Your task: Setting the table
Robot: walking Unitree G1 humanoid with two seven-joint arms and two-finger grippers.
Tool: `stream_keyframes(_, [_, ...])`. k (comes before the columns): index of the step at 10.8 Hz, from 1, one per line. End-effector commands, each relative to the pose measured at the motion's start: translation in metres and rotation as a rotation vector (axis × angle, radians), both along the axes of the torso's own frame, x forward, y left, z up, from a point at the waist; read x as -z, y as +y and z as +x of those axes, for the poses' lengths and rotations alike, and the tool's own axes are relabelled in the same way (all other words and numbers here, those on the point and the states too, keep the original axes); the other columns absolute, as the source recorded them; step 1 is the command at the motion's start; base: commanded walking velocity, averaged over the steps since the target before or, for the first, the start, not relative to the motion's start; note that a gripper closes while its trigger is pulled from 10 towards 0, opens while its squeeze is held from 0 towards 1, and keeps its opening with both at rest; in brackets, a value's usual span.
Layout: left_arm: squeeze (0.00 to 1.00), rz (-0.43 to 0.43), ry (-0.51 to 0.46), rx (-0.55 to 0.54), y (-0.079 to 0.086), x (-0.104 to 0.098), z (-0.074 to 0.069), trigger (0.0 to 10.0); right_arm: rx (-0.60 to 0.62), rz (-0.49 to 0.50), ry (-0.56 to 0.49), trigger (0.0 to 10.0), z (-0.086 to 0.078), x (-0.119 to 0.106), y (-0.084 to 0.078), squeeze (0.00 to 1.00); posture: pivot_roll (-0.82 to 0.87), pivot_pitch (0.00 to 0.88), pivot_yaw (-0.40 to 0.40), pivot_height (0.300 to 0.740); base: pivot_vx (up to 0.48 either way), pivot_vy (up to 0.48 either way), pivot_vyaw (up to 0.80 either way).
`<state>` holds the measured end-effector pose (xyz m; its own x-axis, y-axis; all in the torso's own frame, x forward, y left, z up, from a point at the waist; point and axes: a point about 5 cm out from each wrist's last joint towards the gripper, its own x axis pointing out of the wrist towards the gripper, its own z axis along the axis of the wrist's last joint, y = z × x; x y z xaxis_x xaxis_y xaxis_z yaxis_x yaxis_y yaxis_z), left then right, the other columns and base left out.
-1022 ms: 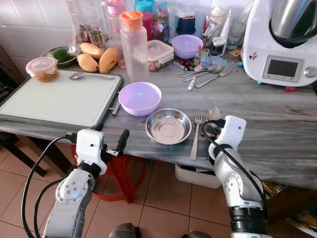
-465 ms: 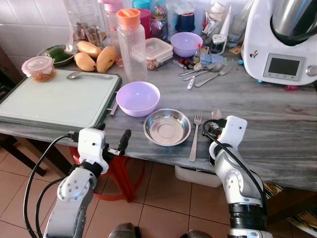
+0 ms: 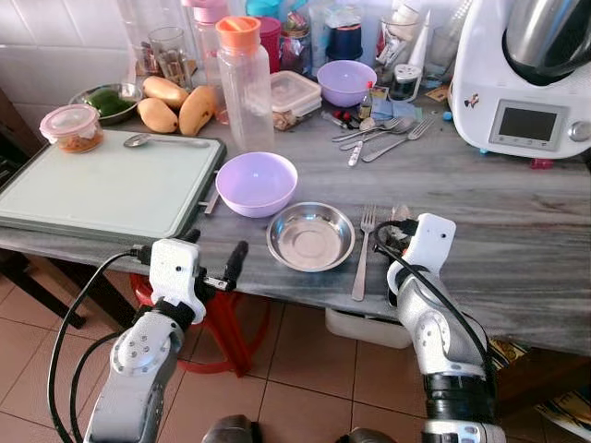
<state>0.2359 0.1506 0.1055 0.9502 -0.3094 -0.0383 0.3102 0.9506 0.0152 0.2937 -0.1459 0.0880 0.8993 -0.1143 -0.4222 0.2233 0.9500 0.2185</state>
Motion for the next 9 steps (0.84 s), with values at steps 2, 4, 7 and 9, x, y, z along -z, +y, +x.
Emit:
stream_keyframes(2, [0.0,0.007,-0.001,0.012,-0.002,-0.0017,0.0022,10.0,0.003,0.0,0.039,10.0,0.0031,0.0049,0.0053,0.0,0.04,0.0,0.034,0.74,0.0,0.0,0.0])
stream_keyframes(4, [0.0,0.005,-0.003,0.015,-0.0026,-0.0021,0.0033,10.0,0.016,-0.001,0.054,10.0,0.0027,0.0083,0.0056,0.0,0.04,0.0,0.034,0.74,0.0,0.0,0.0])
stream_keyframes(7, [0.0,0.003,-0.004,0.015,-0.0038,-0.0021,0.0046,10.0,0.025,-0.006,0.049,10.0,0.0063,0.0084,0.0055,0.0,0.04,0.0,0.032,0.74,0.0,0.0,0.0])
stream_keyframes(9, [0.0,0.001,-0.005,0.019,-0.0047,-0.0023,0.0058,10.0,0.03,0.018,0.038,10.0,0.007,0.0083,0.006,0.88,0.04,0.0,0.032,0.74,0.0,0.0,0.0])
